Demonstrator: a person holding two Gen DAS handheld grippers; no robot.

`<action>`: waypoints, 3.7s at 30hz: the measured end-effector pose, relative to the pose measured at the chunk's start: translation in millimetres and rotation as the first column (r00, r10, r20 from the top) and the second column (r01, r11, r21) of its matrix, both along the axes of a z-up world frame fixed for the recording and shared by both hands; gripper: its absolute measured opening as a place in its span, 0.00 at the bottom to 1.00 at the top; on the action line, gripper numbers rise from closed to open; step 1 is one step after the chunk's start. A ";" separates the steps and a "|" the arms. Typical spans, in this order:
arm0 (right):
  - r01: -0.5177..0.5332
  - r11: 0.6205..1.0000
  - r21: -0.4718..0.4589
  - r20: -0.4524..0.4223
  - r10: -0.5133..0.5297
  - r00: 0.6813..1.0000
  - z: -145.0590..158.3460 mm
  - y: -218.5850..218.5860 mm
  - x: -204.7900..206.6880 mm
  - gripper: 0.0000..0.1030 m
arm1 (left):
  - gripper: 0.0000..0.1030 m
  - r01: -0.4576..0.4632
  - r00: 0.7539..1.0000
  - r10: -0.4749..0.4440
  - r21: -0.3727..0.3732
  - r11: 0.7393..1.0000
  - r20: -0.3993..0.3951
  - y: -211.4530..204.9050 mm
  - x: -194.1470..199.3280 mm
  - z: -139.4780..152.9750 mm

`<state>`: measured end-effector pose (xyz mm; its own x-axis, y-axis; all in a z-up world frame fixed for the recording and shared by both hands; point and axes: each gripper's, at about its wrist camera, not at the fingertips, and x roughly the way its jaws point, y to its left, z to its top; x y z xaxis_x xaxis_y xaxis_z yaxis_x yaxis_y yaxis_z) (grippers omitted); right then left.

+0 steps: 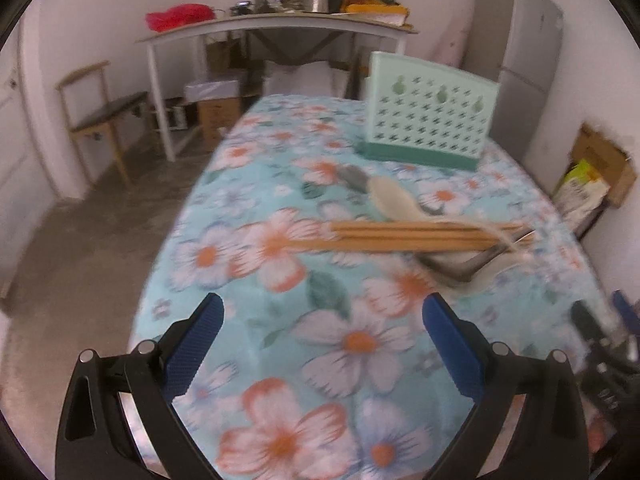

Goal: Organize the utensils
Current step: 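Move the left tool toward the metal spoon beside the chopsticks, then close the left tool on the metal spoon handle and lift it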

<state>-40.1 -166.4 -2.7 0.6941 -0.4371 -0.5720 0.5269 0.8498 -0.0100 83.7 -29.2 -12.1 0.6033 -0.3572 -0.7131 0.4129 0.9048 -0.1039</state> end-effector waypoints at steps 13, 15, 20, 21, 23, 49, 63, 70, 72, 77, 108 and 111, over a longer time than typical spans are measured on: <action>-0.063 0.998 -0.013 0.070 0.064 0.995 -6.3 -5.4 5.4 0.92 | 0.95 0.101 0.995 -0.101 -0.102 0.990 0.002 -19.6 10.3 -1.1; -0.072 0.997 -0.024 0.064 0.074 0.995 -6.2 -4.1 5.0 0.92 | 0.95 0.105 0.994 -0.107 -0.124 0.987 -0.010 -18.3 12.2 -1.3; -0.104 0.995 0.004 0.047 0.104 0.994 -5.7 -3.5 2.1 0.92 | 0.86 0.132 0.990 -0.139 -0.160 0.978 -0.031 -20.3 12.6 0.8; -0.107 0.994 0.012 0.045 0.106 0.993 -6.1 -3.7 1.4 0.92 | 0.81 0.138 0.989 -0.146 -0.162 0.977 -0.037 -21.7 12.3 1.2; -0.115 0.993 0.024 0.042 0.114 0.993 -7.1 -3.6 1.3 0.92 | 0.72 0.150 0.986 -0.161 -0.174 0.973 -0.050 -24.2 13.3 1.1; -0.125 0.990 0.069 0.023 0.123 0.992 -19.6 -2.9 1.4 0.92 | 0.01 0.093 0.971 -0.128 -0.172 0.981 -0.201 -18.3 18.4 3.1; -0.142 0.986 0.084 0.020 0.141 0.990 -19.4 5.8 0.3 0.92 | 0.23 -0.124 0.891 -0.079 -0.408 0.904 -0.448 44.4 36.9 -32.7; -0.150 0.984 0.094 0.014 0.150 0.989 -21.3 4.6 2.8 0.92 | 0.26 -0.134 0.891 -0.080 -0.426 0.895 -0.448 45.7 32.3 -35.9; -0.151 0.984 0.095 0.013 0.151 0.988 -22.0 4.7 2.7 0.92 | 0.26 -0.126 0.894 -0.079 -0.417 0.900 -0.441 41.7 32.2 -36.6; -0.148 0.983 0.104 0.011 0.148 0.989 -23.7 3.8 3.2 0.92 | 0.26 -0.112 0.902 -0.074 -0.397 0.911 -0.425 32.5 31.2 -37.4; -0.195 0.977 -0.089 -0.010 0.195 0.981 3.3 5.9 9.0 0.92 | 0.01 -0.019 0.996 0.001 -0.197 0.980 -0.089 63.6 23.1 46.1; -0.254 0.962 -0.103 0.005 0.256 0.967 11.0 16.1 17.0 0.92 | 0.01 -0.026 0.999 0.022 -0.157 0.987 -0.030 68.9 23.0 56.7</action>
